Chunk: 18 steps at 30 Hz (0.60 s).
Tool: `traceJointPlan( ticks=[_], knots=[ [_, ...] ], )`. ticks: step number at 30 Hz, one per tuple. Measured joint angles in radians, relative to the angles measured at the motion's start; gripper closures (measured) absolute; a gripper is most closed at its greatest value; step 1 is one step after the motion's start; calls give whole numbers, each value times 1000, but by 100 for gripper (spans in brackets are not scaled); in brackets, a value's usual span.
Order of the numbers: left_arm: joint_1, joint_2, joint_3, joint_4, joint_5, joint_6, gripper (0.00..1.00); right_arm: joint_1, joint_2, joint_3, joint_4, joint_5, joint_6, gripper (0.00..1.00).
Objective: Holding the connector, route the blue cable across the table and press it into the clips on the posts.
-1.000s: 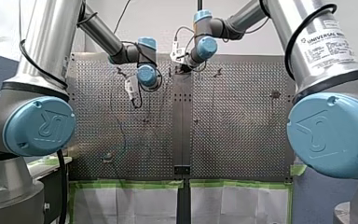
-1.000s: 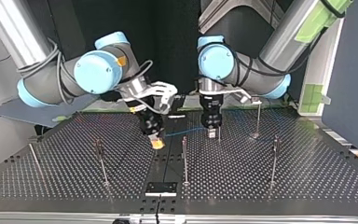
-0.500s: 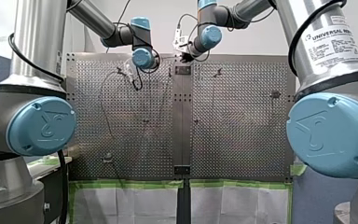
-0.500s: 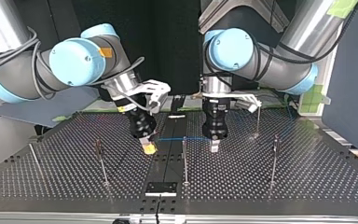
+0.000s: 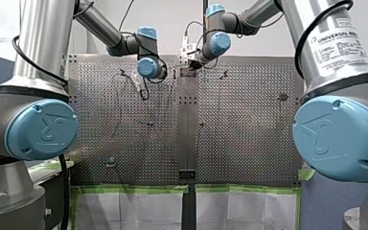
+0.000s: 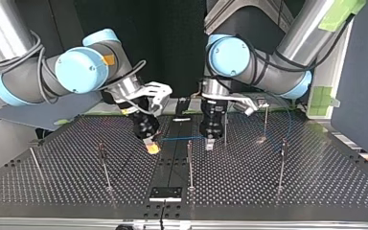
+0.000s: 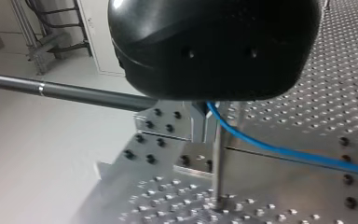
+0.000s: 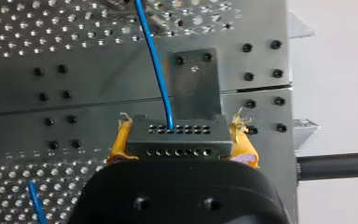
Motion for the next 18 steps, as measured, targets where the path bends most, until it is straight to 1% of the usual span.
traceJointPlan(
  ticks=[4, 6, 9, 13, 16, 18],
  knots=[
    [9, -32, 1, 30, 0, -8, 100, -6, 14, 0, -3, -9, 0, 100],
    [14, -39, 1, 36, 1, -8, 100, -11, 20, 0, -4, -20, 1, 100],
    [24, -43, 1, 40, 11, -9, 100, -17, 24, 0, -7, -33, 5, 100],
    [38, -44, 4, 49, 31, -10, 100, -25, 27, 0, -9, -38, 9, 100],
    [46, -45, 13, 53, 44, -11, 100, -31, 27, 0, -11, -43, 11, 100],
    [50, -46, 23, 54, 51, -11, 100, -36, 28, 0, -15, -53, 13, 100]
  ],
)
